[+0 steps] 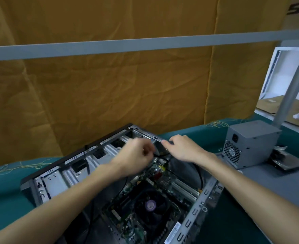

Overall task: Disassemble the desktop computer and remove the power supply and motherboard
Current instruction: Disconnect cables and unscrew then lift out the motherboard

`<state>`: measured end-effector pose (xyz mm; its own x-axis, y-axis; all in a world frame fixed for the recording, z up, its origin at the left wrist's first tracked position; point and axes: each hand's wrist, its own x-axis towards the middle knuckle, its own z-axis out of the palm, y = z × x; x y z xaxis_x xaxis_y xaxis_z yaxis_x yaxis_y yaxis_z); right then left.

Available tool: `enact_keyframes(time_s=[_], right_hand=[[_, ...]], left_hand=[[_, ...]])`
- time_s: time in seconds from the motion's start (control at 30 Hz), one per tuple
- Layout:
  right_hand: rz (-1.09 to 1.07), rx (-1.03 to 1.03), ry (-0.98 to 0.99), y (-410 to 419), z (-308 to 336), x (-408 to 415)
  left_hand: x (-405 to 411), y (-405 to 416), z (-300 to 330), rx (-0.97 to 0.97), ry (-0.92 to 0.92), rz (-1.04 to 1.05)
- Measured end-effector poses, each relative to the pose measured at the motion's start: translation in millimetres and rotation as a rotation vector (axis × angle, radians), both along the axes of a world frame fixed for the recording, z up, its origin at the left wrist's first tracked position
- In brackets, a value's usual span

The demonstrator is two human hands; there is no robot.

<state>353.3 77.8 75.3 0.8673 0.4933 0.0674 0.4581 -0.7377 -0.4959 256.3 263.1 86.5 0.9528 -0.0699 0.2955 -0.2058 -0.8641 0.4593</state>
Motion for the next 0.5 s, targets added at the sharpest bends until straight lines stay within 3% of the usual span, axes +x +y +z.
enact_keyframes(time_s=[0.07,0.2,0.33,0.5], right_hand=[[-0.039,0.056,0.025,-0.2,1.8,0.1],[-0.074,0.078,0.024,-0.1,1.2,0.1],[-0.071,0.077,0.014,1.0,-4.2,2.5],[-0.051,0.063,-0.028,2.1,-9.4,9.1]], left_hand=[[1.4,-20.8,-22.0,-0.066,0.111,-0.052],[19.3,-30.9,-64.0,-0.035,0.346,0.064],[36.0,-26.9,-88.7,-0.107,0.315,0.037],[48.6,-27.0,-112.4,-0.172,0.113,0.099]])
